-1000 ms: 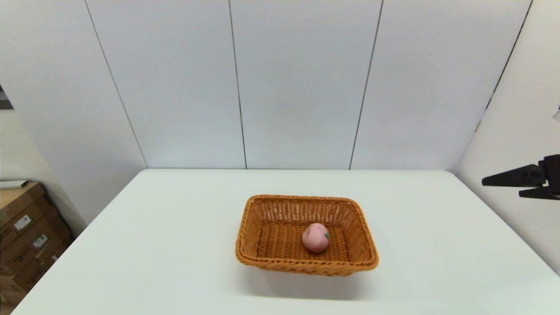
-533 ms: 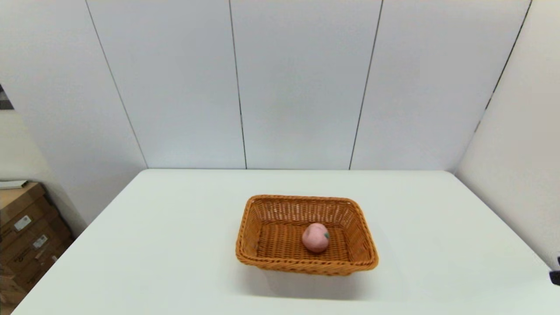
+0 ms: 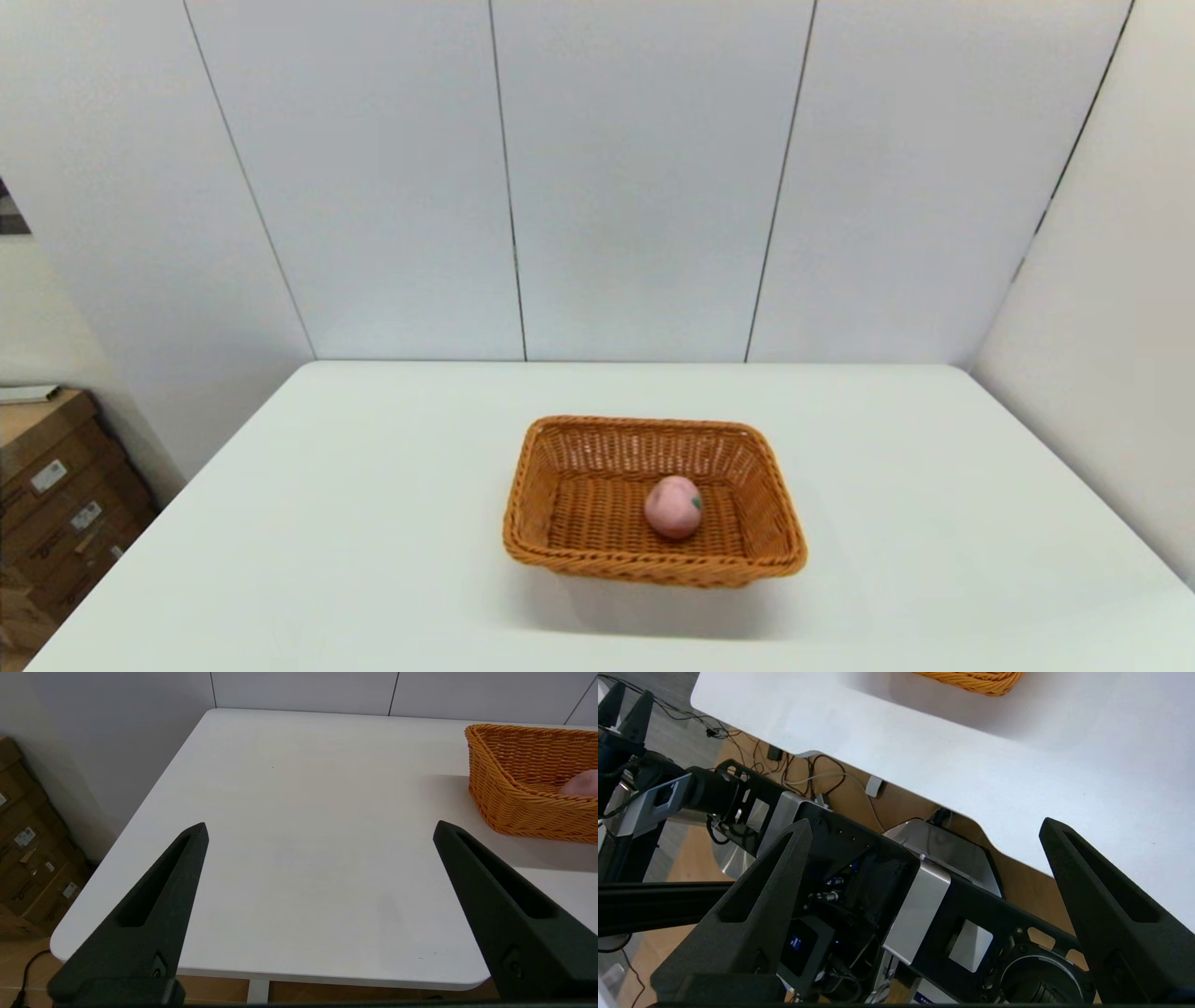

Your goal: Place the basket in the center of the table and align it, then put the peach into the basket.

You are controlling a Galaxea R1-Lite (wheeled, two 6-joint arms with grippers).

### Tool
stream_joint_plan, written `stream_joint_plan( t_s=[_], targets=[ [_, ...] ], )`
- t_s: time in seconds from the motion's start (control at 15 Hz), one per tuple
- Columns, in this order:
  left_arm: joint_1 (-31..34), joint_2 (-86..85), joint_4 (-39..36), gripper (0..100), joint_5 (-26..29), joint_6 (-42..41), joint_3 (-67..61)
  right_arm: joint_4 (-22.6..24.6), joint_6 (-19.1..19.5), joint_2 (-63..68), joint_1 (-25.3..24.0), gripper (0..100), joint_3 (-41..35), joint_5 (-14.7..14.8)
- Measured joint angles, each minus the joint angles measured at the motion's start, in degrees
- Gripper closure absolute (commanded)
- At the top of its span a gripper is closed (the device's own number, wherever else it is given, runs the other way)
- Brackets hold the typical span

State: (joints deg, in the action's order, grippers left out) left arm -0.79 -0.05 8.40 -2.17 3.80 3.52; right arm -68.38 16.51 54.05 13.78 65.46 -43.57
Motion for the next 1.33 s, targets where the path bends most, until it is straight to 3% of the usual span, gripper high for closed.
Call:
stream_joint_plan(
  t_s=[0.53,0.73,0.87,1.0,1.2,1.33],
  targets=[
    [0.0,0.0,0.0,0,0.0,0.0,0.0,0.3,-0.1,-1.4,0.1,0,0.1,0.9],
    [0.0,0.0,0.0,0,0.0,0.0,0.0,4.2,-3.9,-6.2,-2.6,0,-3.6,8.1],
    [0.0,0.0,0.0,0,0.0,0.0,0.0,15.5,-12.3,-11.6,-7.3,0,-12.4,16.6],
    [0.0,0.0,0.0,0,0.0,0.0,0.0,30.3,-18.5,-17.0,-10.8,0,-24.9,26.7],
    [0.0,0.0,0.0,0,0.0,0.0,0.0,50.1,-20.3,-27.2,-13.7,0,-40.6,37.2],
    [0.0,0.0,0.0,0,0.0,0.0,0.0,56.1,-19.7,-34.1,-14.6,0,-48.0,39.7]
  ],
)
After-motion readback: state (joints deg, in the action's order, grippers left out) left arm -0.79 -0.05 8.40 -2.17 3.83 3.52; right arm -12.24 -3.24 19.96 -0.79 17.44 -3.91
